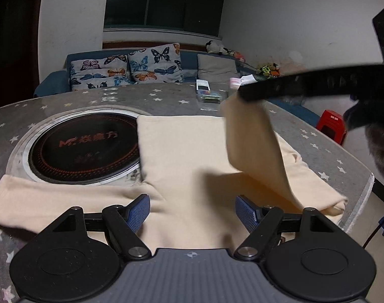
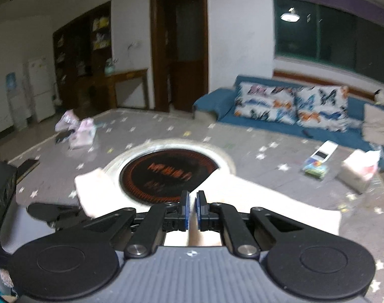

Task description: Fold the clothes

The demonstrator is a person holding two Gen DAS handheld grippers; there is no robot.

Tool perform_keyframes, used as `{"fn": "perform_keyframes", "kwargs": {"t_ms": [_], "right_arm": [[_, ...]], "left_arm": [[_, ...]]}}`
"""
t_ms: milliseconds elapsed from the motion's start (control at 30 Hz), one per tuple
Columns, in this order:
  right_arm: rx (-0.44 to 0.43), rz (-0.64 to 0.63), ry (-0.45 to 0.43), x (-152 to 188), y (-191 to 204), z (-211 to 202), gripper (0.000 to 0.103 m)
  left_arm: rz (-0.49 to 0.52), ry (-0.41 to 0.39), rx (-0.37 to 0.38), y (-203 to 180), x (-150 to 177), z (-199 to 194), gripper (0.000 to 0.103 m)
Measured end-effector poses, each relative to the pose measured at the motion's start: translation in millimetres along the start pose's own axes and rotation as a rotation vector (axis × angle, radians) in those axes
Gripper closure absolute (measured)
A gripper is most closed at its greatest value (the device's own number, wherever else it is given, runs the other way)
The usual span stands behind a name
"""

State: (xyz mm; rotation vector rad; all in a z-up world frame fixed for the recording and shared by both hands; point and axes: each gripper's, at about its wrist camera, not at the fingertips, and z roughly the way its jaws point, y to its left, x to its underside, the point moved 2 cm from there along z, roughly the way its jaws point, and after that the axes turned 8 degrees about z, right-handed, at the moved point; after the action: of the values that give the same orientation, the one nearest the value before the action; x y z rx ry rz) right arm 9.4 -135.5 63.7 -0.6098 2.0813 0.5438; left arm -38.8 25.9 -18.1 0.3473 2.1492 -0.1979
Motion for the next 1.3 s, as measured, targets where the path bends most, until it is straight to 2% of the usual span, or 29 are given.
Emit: {"fn": "perform_keyframes", "kwargs": {"t_ms": [200,333,400,467,533,633,933,1067,1300], "right_arm": [[0.036,0.012,-0.011,3,-15,-23,0.092],[0.108,0.01,0.041,16,-42,-40,0.091],[0.132,0.016,0.083,28,-53,-46,0.091],[0.15,0.026,0.13,42,-64,-50,0.091],[0.162,0.031,0.163,53,-70,-52,0.091],[0.169,0.057,0.205,71,-80,-48,0.091],[0.224,0.044,0.228,79,-96,-41,0.09],[0.249,0.037,0.237,82,-103,-38,0.082],[0.2,-0.106,0.252,79,-106,-19,0.078]], "left_arm": [[0.004,-0.011,0.003,-2,-3,0,0.026],[0.018,-0.023,0.023,-8,-9,3,0.028],[0.022,-0.017,0.027,-11,-10,8,0.032],[0.017,-0.005,0.036,-13,-10,14,0.045],[0.013,0.007,0.046,-14,-10,20,0.054],[0.016,0.02,0.055,-18,-9,26,0.054],[0.023,0.049,0.054,-18,-6,32,0.052],[0.027,0.052,0.057,-19,-6,32,0.051],[0.022,0.054,0.058,-17,-7,33,0.049]]}}
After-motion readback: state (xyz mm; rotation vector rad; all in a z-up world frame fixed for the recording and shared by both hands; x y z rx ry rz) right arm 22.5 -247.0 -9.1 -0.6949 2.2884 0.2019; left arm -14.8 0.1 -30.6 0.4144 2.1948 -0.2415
